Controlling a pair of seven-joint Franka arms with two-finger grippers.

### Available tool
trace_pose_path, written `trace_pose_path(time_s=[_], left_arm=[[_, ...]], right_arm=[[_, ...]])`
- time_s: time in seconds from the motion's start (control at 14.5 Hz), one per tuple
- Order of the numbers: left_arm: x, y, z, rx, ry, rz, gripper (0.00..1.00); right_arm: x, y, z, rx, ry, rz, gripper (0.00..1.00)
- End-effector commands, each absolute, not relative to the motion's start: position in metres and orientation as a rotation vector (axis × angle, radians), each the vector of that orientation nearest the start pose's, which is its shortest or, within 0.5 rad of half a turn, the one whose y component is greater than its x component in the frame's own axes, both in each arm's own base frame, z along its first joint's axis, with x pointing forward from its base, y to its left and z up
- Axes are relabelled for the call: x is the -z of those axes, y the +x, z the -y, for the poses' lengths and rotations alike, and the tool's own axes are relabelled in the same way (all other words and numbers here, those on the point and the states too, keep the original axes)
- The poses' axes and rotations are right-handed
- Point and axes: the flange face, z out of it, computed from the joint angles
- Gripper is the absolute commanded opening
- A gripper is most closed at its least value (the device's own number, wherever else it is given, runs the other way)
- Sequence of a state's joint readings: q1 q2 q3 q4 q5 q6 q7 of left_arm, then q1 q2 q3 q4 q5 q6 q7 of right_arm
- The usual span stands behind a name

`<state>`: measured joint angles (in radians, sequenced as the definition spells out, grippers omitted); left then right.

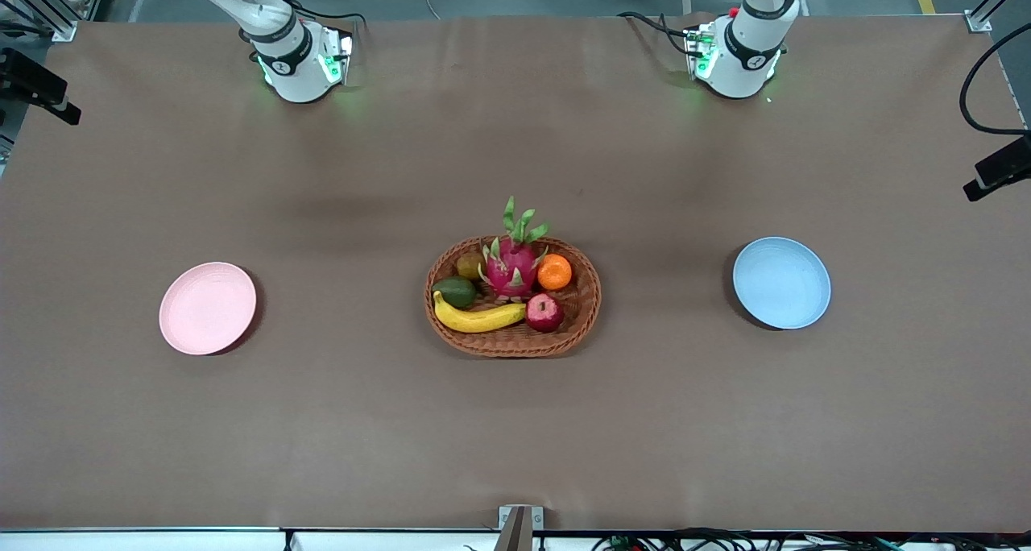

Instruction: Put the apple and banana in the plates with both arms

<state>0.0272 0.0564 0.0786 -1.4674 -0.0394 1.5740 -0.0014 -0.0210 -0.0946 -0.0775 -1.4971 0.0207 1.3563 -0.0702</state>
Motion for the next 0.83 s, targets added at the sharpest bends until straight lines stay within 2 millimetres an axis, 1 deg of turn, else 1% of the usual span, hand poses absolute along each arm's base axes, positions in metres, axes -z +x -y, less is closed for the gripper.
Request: trace_pose_path(time_s=[0.0,0.21,0.28,0.35,0.41,0.48,0.55,0.62,0.69,0.76], left_arm=[[-0.63,0.582,-0.051,0.078,-3.166,0.135,1.0],[-0.609,0.594,-0.04,0.032,-3.17,0.108,1.0],[-0.577,0.61,-0.036,-0.036,-3.17,0.097,1.0],[-0.557,0.618,-0.034,-0.082,-3.17,0.088,1.0],[-0.557,0.621,-0.035,-0.059,-3.167,0.091,1.0],[-0.552,0.624,-0.033,-0.059,-3.154,0.082,1.0],[-0.55,0.627,-0.029,-0.046,-3.112,0.051,1.0],[-0.531,0.635,-0.022,-0.077,-3.068,0.012,1.0],[-0.529,0.636,-0.02,-0.075,-3.068,0.002,1.0],[-0.527,0.636,-0.012,-0.081,-3.073,-0.013,1.0]], right_arm=[[-0.652,0.526,0.059,-0.164,-3.1,-0.058,1.0],[-0.602,0.554,0.063,-0.307,-3.099,-0.065,1.0],[-0.59,0.562,0.064,-0.326,-3.097,-0.063,1.0],[-0.584,0.571,0.06,-0.293,-3.111,-0.045,1.0],[-0.584,0.577,0.056,-0.248,-3.139,-0.032,1.0],[-0.575,0.58,0.046,-0.271,-3.147,-0.004,1.0],[-0.561,0.587,0.032,-0.292,-3.147,0.014,1.0],[-0.551,0.593,0.024,-0.304,-3.134,0.031,1.0],[-0.534,0.601,0.013,-0.321,-3.105,0.046,1.0],[-0.523,0.608,0.003,-0.311,-3.076,0.059,1.0]])
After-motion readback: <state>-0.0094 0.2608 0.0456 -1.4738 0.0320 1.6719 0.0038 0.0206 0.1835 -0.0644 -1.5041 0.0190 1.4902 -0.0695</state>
